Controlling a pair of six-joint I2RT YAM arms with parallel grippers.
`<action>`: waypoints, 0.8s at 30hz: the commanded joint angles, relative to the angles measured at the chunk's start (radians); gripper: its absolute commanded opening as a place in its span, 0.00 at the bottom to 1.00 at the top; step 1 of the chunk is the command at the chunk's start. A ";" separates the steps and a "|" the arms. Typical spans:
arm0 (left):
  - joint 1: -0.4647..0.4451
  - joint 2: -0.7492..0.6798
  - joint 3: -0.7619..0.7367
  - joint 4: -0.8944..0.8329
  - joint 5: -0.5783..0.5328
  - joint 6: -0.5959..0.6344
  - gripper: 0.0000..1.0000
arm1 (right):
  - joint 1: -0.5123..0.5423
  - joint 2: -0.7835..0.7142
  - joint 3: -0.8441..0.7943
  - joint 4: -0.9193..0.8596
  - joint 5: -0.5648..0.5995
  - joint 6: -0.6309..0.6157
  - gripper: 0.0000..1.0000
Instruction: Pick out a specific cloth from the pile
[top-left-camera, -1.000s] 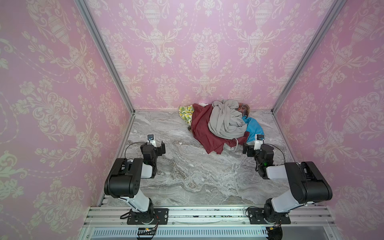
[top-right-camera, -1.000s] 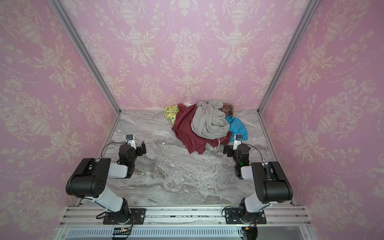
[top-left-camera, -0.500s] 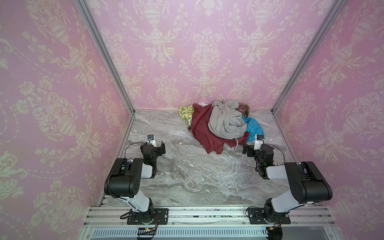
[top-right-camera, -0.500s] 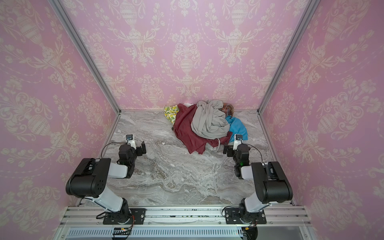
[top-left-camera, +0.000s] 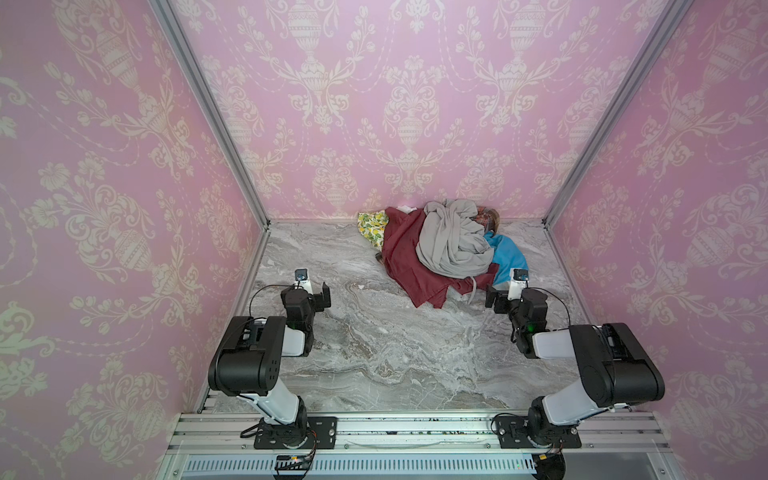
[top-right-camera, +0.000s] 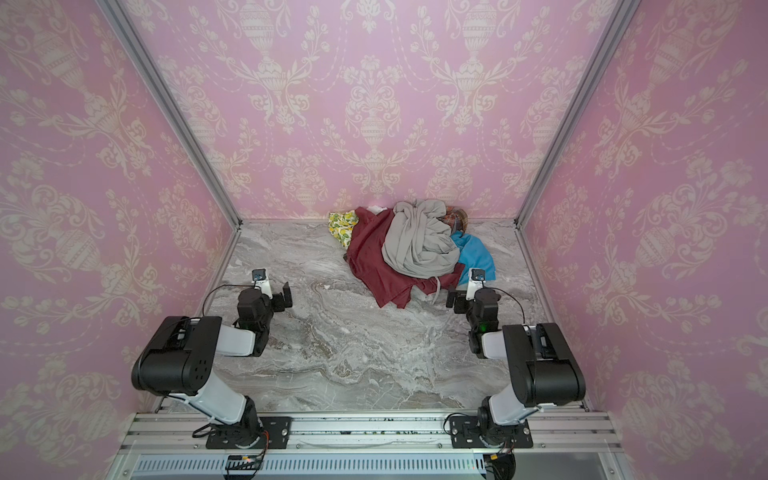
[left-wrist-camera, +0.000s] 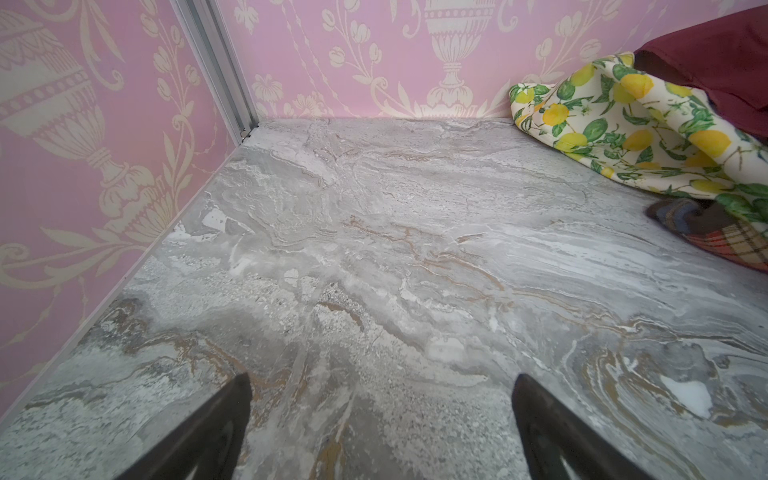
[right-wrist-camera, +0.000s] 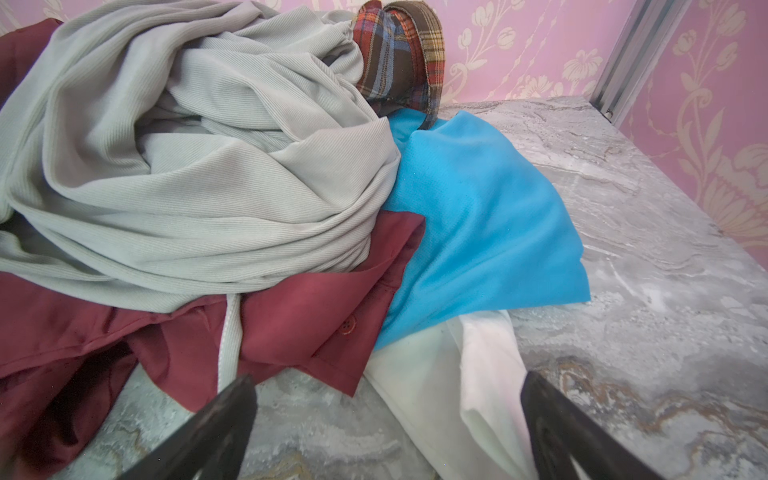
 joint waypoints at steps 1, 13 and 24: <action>0.011 0.008 -0.010 0.011 0.009 -0.007 0.99 | -0.001 -0.001 0.014 0.015 -0.005 -0.019 1.00; -0.005 0.008 -0.012 0.017 -0.022 0.002 0.99 | -0.001 -0.003 0.014 0.016 -0.005 -0.020 1.00; -0.007 -0.012 -0.025 0.003 -0.006 0.002 0.99 | 0.048 -0.007 -0.040 0.112 0.080 -0.052 1.00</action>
